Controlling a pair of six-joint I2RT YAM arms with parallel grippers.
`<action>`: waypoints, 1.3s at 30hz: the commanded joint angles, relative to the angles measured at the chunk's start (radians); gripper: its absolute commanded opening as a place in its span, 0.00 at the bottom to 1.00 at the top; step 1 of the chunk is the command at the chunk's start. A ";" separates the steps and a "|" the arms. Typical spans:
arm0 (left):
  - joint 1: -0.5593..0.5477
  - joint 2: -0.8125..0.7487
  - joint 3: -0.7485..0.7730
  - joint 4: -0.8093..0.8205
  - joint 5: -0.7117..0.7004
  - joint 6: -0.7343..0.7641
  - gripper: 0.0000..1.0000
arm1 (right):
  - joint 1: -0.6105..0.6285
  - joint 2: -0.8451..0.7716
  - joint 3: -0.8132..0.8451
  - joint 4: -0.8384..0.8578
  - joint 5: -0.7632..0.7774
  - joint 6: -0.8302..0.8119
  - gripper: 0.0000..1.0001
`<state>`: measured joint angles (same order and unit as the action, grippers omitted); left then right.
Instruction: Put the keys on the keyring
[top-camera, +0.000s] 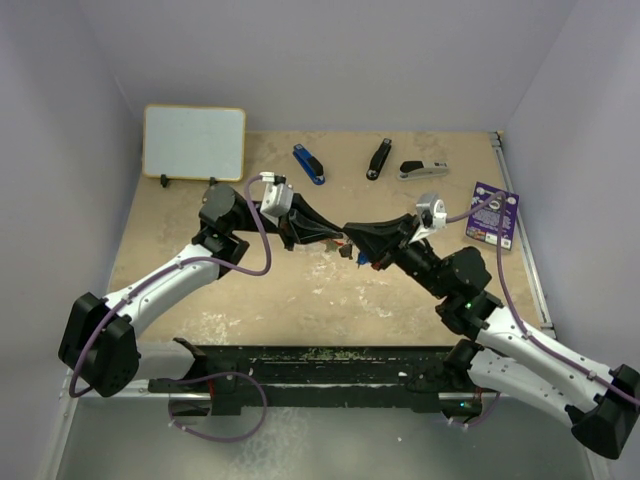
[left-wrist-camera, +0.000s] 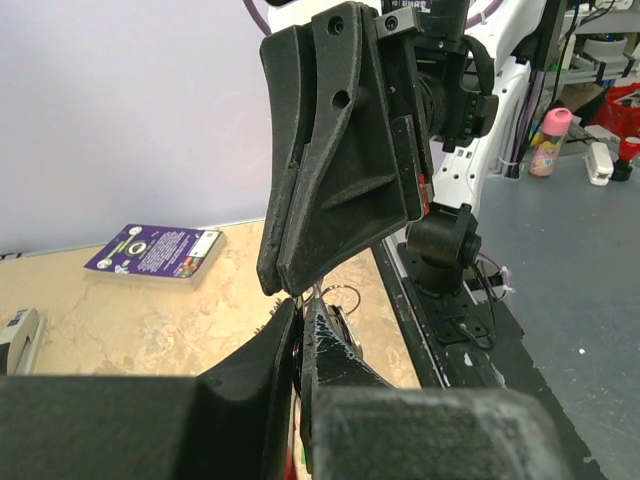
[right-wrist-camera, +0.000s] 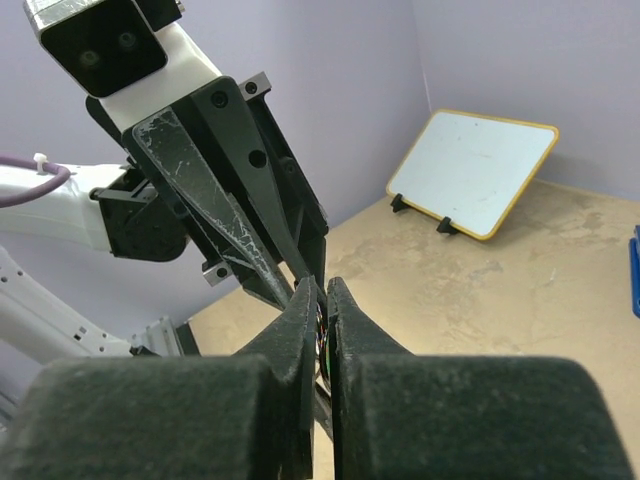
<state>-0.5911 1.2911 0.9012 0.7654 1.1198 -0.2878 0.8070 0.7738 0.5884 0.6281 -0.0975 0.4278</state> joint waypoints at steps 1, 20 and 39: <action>-0.001 -0.015 0.013 0.102 -0.010 -0.027 0.03 | 0.001 0.014 0.018 0.060 0.004 -0.006 0.00; 0.004 -0.030 -0.006 0.109 -0.024 -0.044 0.03 | 0.001 -0.120 -0.016 -0.050 0.138 0.011 0.34; 0.009 -0.017 0.011 0.176 -0.104 -0.203 0.03 | 0.001 -0.059 -0.089 0.226 0.058 0.014 0.34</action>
<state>-0.5877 1.2911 0.8948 0.8089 1.0744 -0.3920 0.8059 0.7204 0.5251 0.6708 -0.0154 0.4389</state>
